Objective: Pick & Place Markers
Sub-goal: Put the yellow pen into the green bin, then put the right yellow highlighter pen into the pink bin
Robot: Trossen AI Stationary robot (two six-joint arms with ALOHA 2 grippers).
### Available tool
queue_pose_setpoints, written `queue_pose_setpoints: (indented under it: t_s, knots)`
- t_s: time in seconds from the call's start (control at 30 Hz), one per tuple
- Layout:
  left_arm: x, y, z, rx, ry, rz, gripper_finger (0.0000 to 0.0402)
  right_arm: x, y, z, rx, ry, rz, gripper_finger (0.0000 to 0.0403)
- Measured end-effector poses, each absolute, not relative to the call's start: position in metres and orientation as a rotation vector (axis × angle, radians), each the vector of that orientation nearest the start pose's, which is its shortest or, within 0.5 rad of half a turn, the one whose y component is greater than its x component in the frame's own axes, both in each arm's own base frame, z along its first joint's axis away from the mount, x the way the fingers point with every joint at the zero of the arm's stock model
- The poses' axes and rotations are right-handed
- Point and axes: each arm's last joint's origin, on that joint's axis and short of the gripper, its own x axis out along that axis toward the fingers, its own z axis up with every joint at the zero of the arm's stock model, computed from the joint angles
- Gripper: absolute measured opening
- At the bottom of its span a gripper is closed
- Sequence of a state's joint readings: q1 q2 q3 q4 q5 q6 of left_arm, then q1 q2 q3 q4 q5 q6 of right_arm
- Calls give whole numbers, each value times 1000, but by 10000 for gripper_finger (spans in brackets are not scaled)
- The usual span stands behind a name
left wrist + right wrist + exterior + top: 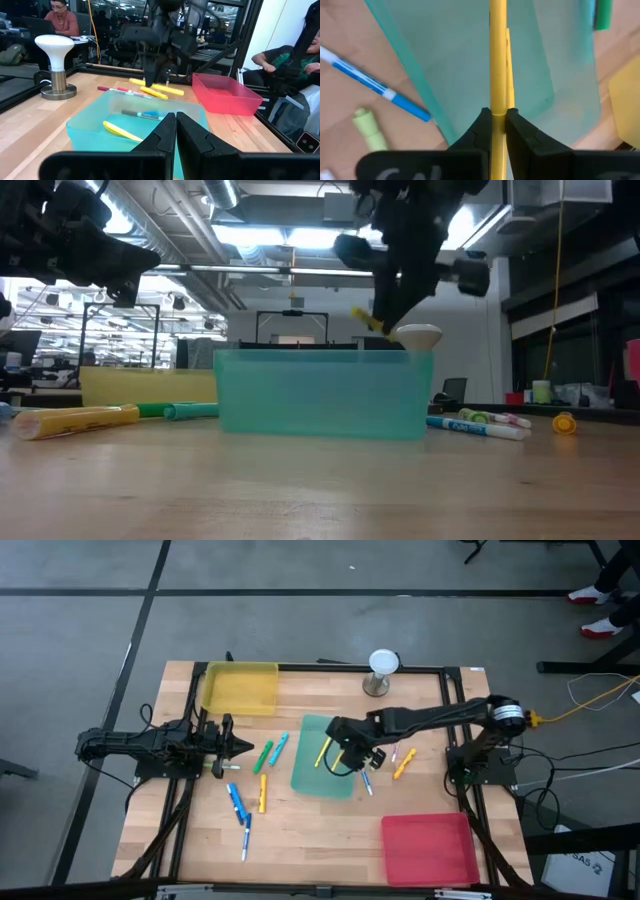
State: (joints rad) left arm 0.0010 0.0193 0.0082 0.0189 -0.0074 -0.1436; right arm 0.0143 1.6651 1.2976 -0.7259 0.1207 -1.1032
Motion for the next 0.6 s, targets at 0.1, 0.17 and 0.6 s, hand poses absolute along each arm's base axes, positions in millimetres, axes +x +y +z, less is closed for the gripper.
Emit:
queue_pose_setpoints:
  t_s: [0.1, 0.17, 0.6]
  knots:
    - [98, 0, 167, -144, -8, 7, 8, 347, 1, 240, -1067, 1032, 520, 34]
    - [98, 0, 167, -144, -8, 8, 8, 350, 1, 235, -1066, 1039, 525, 34]
    - [98, 0, 167, -144, -8, 8, 11, 352, -2, 230, -1067, 1049, 528, 136]
